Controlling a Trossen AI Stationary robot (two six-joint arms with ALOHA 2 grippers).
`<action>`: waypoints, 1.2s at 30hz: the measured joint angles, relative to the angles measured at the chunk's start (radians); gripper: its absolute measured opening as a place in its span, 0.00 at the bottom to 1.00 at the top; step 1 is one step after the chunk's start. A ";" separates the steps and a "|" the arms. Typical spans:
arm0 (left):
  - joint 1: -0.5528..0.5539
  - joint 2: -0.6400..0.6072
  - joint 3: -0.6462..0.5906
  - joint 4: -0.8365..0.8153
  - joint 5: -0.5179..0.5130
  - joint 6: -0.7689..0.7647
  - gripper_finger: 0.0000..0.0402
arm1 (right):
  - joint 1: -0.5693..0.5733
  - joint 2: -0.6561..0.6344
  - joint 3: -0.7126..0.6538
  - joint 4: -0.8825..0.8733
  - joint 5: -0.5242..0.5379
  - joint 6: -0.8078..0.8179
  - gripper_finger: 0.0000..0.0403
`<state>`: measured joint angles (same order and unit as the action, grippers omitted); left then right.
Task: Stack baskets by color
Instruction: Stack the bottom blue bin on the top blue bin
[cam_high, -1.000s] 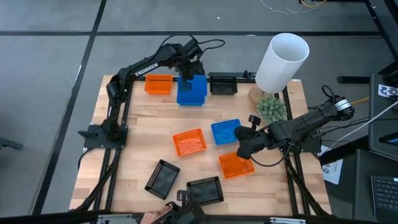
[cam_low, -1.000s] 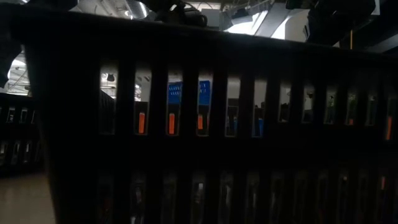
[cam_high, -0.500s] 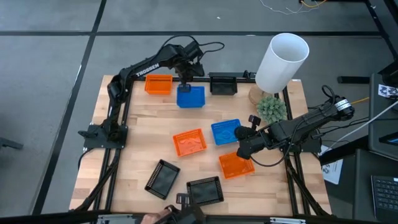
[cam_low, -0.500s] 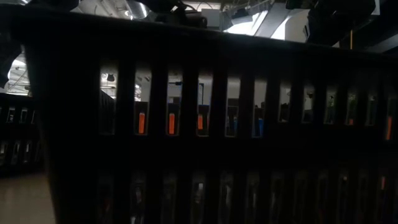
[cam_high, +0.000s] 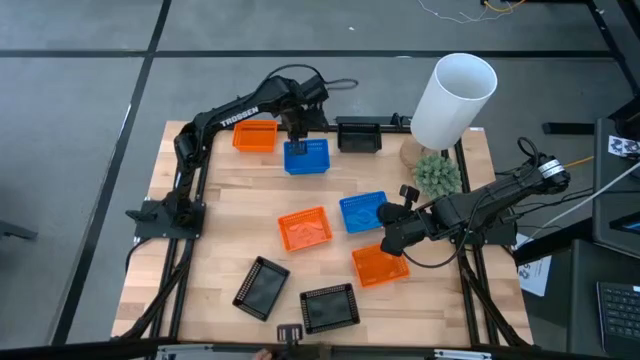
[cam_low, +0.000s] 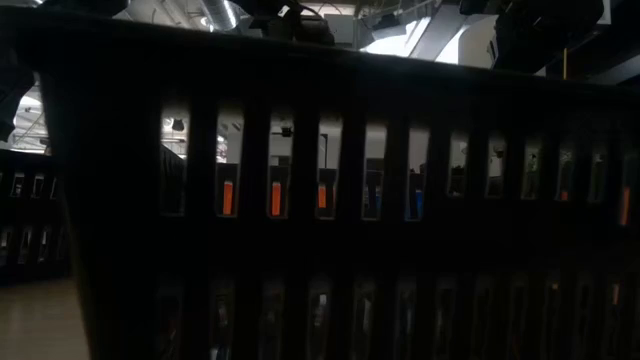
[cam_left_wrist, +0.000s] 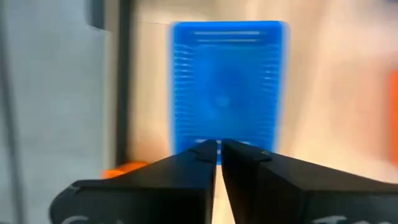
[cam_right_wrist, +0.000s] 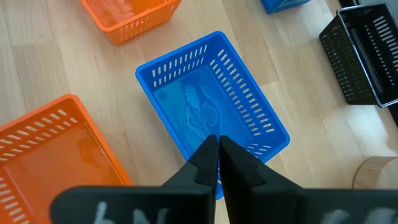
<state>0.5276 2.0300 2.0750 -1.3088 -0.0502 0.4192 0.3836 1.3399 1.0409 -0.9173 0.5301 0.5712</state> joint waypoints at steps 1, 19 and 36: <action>-0.009 0.000 0.000 -0.018 0.018 -0.011 0.06 | 0.000 0.000 0.000 0.000 0.000 -0.001 0.04; -0.115 -0.365 -0.440 -0.215 0.263 -0.108 0.08 | -0.016 0.000 0.000 0.092 0.055 0.003 0.04; -0.209 -1.169 -1.336 0.720 0.340 -0.313 0.07 | -0.363 0.173 0.162 0.215 -0.403 -0.474 0.04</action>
<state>0.3183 0.8612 0.7388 -0.5888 0.2902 0.1062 0.0210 1.5131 1.2030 -0.7026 0.1268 0.0974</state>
